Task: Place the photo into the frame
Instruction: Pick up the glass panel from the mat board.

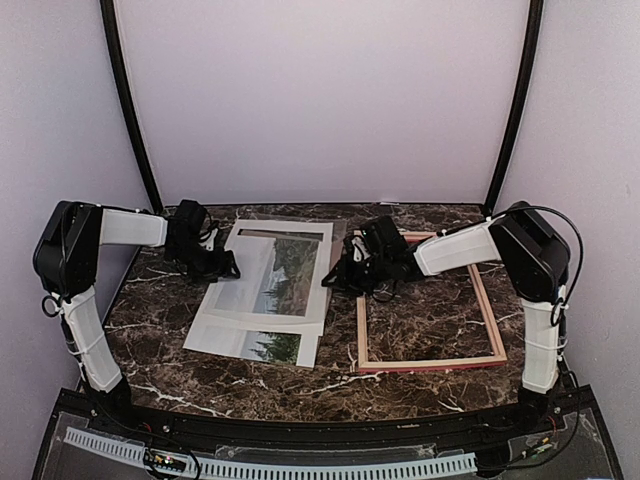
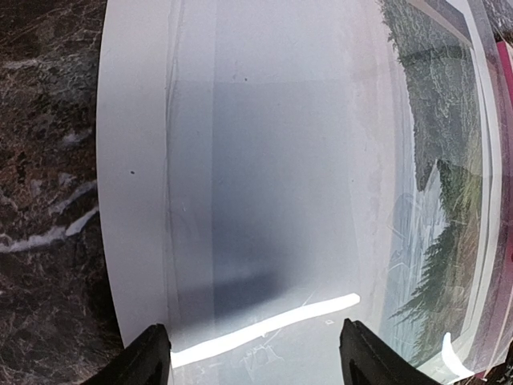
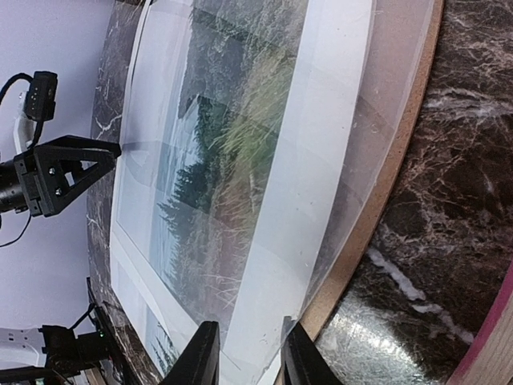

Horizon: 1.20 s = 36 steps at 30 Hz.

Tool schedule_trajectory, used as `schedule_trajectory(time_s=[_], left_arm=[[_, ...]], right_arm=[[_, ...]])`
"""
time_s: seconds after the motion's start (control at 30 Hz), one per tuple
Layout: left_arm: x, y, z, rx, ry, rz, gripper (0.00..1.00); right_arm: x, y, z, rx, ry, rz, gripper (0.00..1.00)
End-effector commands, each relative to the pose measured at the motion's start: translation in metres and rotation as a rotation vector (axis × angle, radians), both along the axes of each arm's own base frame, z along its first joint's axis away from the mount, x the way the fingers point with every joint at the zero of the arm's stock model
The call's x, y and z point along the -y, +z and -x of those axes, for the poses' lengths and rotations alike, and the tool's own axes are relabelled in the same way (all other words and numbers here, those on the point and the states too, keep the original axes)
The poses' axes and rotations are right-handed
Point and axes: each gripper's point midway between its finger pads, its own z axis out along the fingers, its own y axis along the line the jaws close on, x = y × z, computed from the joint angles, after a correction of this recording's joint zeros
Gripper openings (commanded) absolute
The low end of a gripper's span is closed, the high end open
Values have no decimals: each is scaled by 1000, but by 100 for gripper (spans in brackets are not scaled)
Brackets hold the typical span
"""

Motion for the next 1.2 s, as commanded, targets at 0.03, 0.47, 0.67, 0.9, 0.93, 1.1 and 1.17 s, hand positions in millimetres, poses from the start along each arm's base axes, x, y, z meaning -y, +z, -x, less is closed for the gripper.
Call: schedule_trajectory(time_s=[0.03,0.47,0.67,0.9,0.93,1.1,1.17], left_arm=[[9,-13,31,-103,-16,24,75],[17,-8,35,-78,-8,81,76],[20,0,33,-50,-18,94,76],[24,37,27,57,-43,129,82],[25,42,27,68,-49,138,83],[34,80,26,168,-92,208,86],[39,91,25,205,-112,250,87]], right_arm=[[-13,19,-11,23,-15,-78,28],[-15,14,-19,-24,-91,-121,28],[-15,14,-22,1,-85,-108,17],[-10,50,-16,151,29,-79,0],[-7,57,-14,171,45,-76,0],[13,99,-1,254,126,-127,0],[17,114,7,286,174,-152,0]])
